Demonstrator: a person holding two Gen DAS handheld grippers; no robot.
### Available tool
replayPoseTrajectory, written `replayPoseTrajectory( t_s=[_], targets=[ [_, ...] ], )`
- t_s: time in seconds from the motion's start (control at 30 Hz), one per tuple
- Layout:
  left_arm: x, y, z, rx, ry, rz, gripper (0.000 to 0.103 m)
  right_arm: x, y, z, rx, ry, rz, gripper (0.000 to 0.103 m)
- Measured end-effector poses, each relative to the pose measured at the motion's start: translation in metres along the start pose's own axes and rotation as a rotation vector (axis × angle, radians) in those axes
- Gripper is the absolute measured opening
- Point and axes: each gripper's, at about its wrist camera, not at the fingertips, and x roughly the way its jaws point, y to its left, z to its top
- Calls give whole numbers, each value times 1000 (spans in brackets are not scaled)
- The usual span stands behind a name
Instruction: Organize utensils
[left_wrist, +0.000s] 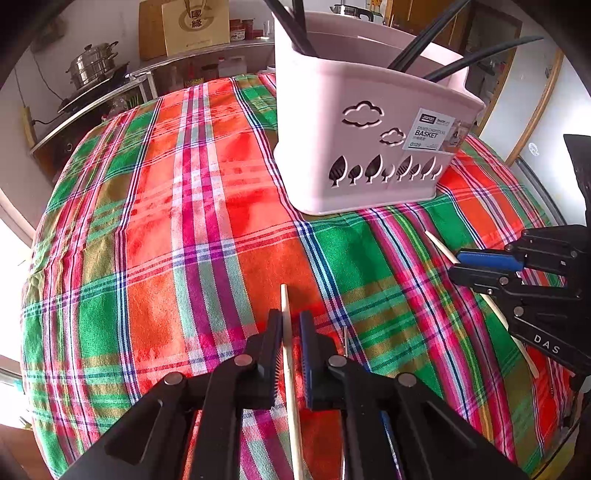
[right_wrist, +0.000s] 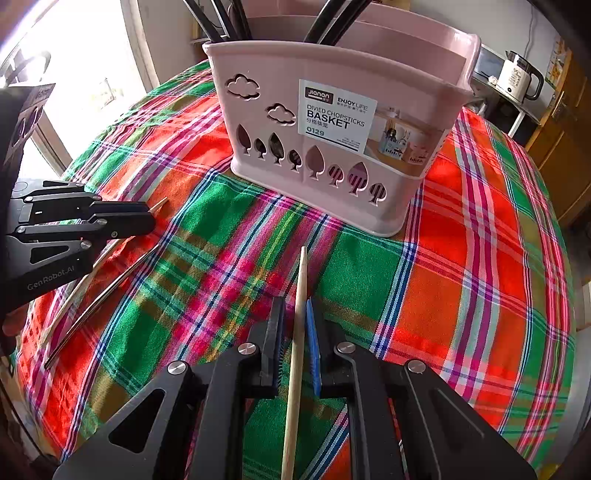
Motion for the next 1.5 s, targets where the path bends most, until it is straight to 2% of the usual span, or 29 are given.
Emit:
replayPoseTrajectory(
  t_s=[0.27,0.33,0.43,0.7,0.8,0.9,1.07,1.13,1.2,1.4,1.5],
  targets=[
    [-2,-5,-2,12,-10,28,10,1,0,-1,16,-23,14,6],
    [-3,-6,-2,18,-8,28,7,-1,-1,-1,18,-31,21,6],
    [-6,-3,0,3,-10,-4,5,-6,-2,-3,21,-46,29,6],
    [-50,2,11,-20,-105,-43,5,-47,-3,0,31,-154,63,6],
    [-62,2,12,-12,-126,-35,5,-62,-6,3,41,-193,71,6],
    [-48,3,11,-10,-60,-65,6,-66,-8,1,48,-200,70,6],
    [-13,5,2,-25,41,-53,6,-57,-7,-2,55,-178,78,6],
    [-4,5,0,-26,65,-54,11,-56,-5,-3,49,-173,80,6],
    [-3,2,1,-16,58,-53,15,-55,-4,-3,45,-171,83,6],
    [-1,-6,2,21,42,-2,16,-56,-4,-2,47,-176,87,6],
    [-2,-1,4,-2,50,-4,6,-57,-4,-2,49,-177,87,6]
  ],
)
